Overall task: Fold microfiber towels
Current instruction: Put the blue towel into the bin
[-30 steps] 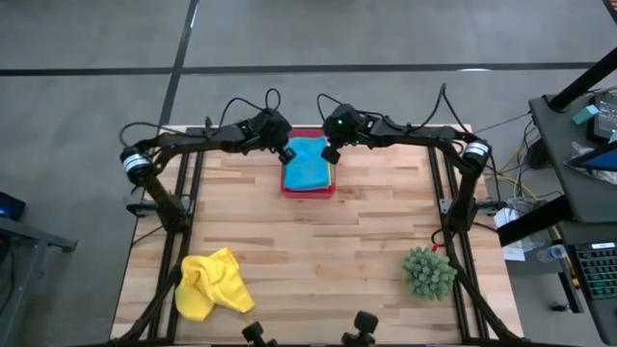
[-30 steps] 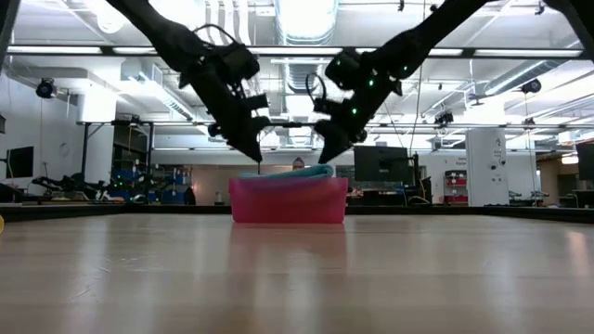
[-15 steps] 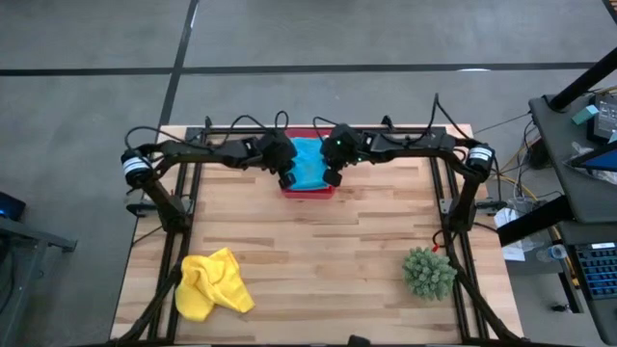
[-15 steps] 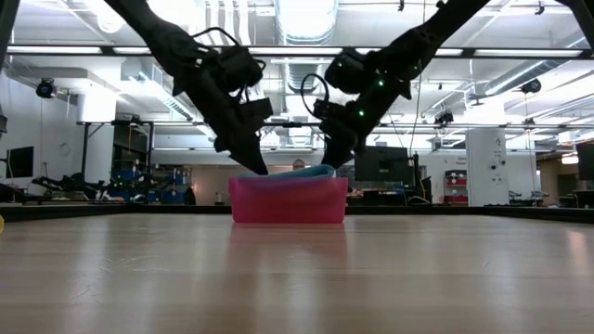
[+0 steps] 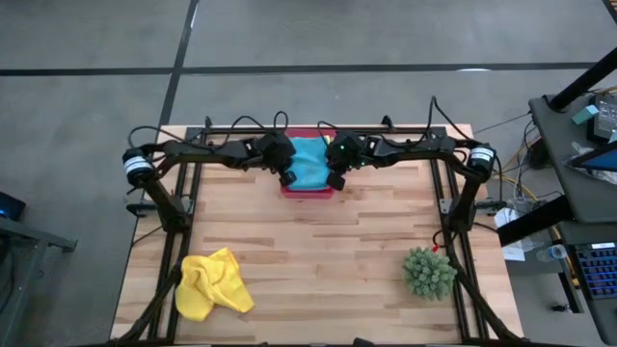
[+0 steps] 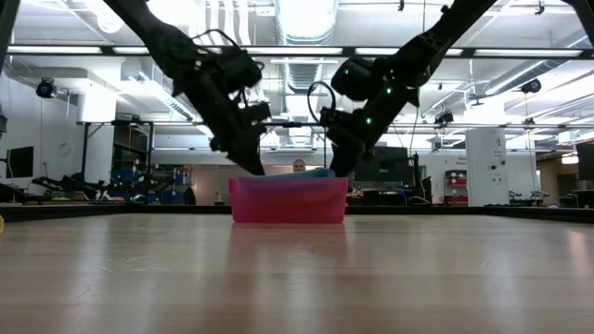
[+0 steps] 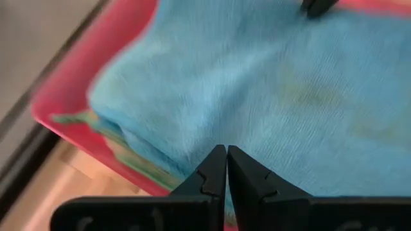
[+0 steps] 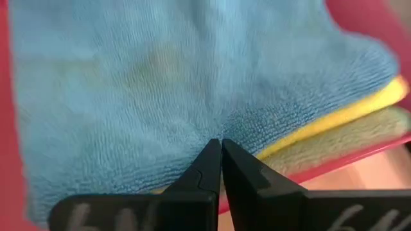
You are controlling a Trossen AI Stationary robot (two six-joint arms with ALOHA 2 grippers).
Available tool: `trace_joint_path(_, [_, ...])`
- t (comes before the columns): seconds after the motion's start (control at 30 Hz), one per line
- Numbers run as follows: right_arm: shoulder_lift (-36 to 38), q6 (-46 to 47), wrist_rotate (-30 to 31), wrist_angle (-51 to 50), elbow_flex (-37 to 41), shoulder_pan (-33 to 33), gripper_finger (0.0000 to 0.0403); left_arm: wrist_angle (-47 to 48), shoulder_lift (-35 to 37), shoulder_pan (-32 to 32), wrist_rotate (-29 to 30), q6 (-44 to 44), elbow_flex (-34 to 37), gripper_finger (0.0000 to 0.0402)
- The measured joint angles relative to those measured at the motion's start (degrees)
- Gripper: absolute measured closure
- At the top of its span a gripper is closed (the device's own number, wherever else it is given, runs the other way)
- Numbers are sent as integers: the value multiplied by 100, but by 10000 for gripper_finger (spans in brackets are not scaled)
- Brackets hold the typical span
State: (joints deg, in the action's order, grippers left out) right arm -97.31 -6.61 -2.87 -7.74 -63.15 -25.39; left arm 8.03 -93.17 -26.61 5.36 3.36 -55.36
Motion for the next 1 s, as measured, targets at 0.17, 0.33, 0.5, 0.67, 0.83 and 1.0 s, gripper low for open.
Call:
trace_joint_path(0.17, [355, 2, -6, 8, -17, 51, 394, 89, 423, 99, -6, -2, 58, 400])
trace_joint_path(0.33, [668, 4, -13, -58, 72, 263, 394, 191, 684, 375, -114, 8, 126, 400])
trace_joint_path(0.5, [695, 3, -15, -52, 140, 576, 394, 207, 696, 656, -357, 24, 259, 400])
trace_joint_path(0.67, [520, 19, -17, -8, 142, 875, 394, 199, 608, 781, -361, 4, 404, 400])
trace_joint_path(0.83, [253, 81, -15, -7, 146, 958, 394, 204, 580, 780, -360, -24, 547, 400])
trace_joint_path(1.0, [32, 171, -8, 14, 146, 922, 394, 151, 580, 778, -361, -153, 621, 400])
